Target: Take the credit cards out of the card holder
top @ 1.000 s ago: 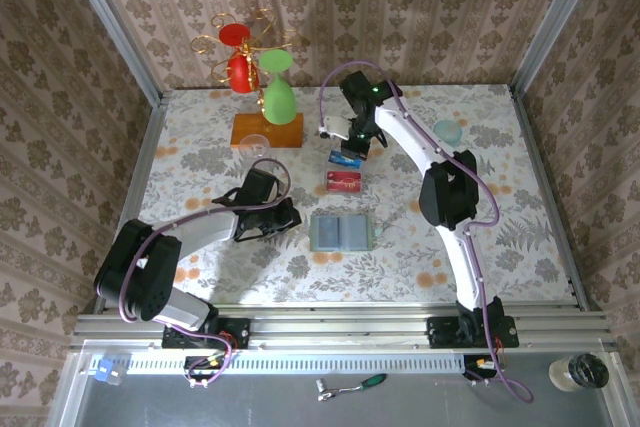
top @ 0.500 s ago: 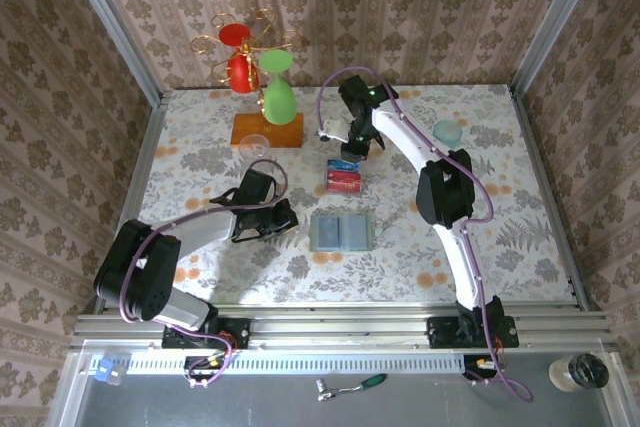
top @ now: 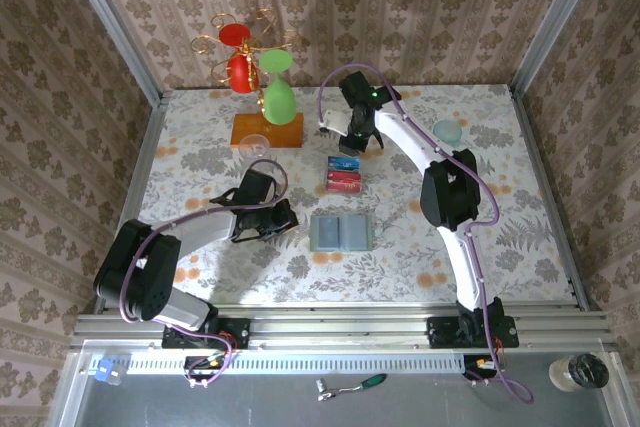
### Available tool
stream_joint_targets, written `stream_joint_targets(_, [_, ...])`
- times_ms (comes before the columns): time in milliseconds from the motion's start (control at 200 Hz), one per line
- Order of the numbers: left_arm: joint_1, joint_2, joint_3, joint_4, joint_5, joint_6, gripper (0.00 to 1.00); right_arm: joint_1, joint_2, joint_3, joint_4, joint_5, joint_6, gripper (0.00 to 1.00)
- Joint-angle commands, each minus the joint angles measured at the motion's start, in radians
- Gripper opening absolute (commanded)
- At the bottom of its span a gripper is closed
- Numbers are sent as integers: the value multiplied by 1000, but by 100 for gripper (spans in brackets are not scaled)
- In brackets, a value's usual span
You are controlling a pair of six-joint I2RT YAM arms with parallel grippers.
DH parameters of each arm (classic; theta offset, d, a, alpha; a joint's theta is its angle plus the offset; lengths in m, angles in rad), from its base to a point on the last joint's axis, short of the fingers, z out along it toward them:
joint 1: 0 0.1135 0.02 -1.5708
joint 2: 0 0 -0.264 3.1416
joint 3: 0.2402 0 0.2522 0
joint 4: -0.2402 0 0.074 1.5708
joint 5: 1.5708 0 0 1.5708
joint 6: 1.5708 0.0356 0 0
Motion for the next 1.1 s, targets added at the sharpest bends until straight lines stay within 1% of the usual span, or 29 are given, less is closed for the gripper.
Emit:
stream_joint_targets(0, [7, -17, 0, -11, 15, 16, 0, 15, -22, -41, 76, 50, 23, 29])
stream_joint_targets(170, [7, -28, -9, -10, 14, 12, 0, 27, -9, -60, 113, 55, 33, 31])
stream_joint_targets(625, [7, -27, -15, 0, 17, 11, 0, 32, -25, -132, 127, 66, 25, 32])
stream_joint_targets(880, [6, -33, -8, -1, 16, 12, 0, 33, -109, -160, 180, 70, 52, 32])
stream_joint_targets(1095, [-5, -23, -4, 17, 24, 11, 0, 42, -215, -248, 233, 50, 126, 32])
